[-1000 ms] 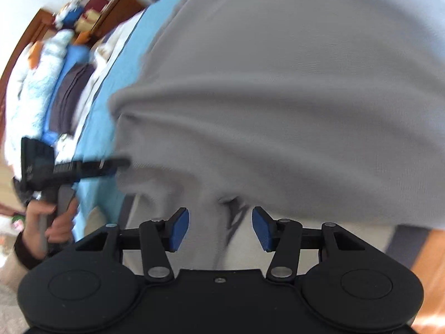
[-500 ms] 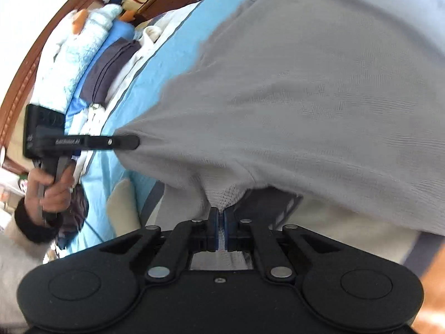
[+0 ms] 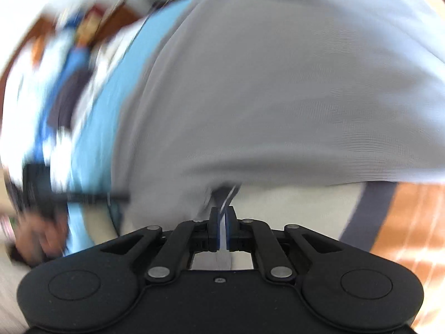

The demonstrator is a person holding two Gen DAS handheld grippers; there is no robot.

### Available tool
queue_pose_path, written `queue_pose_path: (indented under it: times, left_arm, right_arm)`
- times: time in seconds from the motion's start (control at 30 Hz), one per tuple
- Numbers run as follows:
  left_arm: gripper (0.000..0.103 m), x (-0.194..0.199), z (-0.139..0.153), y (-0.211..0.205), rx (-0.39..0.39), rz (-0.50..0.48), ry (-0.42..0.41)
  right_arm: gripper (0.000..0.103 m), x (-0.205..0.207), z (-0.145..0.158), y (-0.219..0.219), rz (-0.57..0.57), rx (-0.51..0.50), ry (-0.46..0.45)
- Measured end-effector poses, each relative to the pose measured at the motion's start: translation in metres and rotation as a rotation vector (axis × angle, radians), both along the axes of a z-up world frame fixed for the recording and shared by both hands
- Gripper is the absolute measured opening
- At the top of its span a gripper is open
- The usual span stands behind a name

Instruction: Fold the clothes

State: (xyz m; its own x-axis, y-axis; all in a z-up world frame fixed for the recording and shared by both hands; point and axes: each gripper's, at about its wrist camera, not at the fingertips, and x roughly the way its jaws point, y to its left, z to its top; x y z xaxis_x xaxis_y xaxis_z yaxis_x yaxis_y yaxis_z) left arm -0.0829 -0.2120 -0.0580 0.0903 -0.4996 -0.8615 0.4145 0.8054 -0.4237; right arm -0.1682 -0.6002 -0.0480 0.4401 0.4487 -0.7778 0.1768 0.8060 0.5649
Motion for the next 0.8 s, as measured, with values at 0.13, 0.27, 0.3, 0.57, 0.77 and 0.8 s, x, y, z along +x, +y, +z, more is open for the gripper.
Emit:
queue_pose_path:
  times: [0.13,0.27,0.3,0.57,0.77,0.8]
  left_arm:
    - [0.003,0.001,0.005,0.016,0.003,0.016,-0.037]
    - [0.003,0.006,0.016,0.032,0.002,0.039,-0.085]
    - [0.003,0.008,0.020,0.036,-0.006,0.047,-0.097]
    - [0.003,0.053,0.083,0.062,-0.096,0.031,-0.235]
    - [0.007,0.134,0.133,0.046,-0.076,-0.095,-0.236]
    - [0.007,0.153,0.142,0.045,-0.028,-0.103,-0.235]
  right_arm:
    - [0.026,-0.021,0.002,-0.058,-0.213,0.006,0.017]
    - [0.029,-0.045,0.008,-0.098,-0.352,0.006,0.055]
    - [0.029,-0.049,0.011,-0.103,-0.369,0.026,0.056]
    - [0.029,0.017,0.071,-0.074,-0.236,-0.189,0.070]
    - [0.037,0.074,0.118,-0.048,-0.113,-0.380,0.081]
    - [0.037,0.085,0.125,-0.046,-0.110,-0.410,0.085]
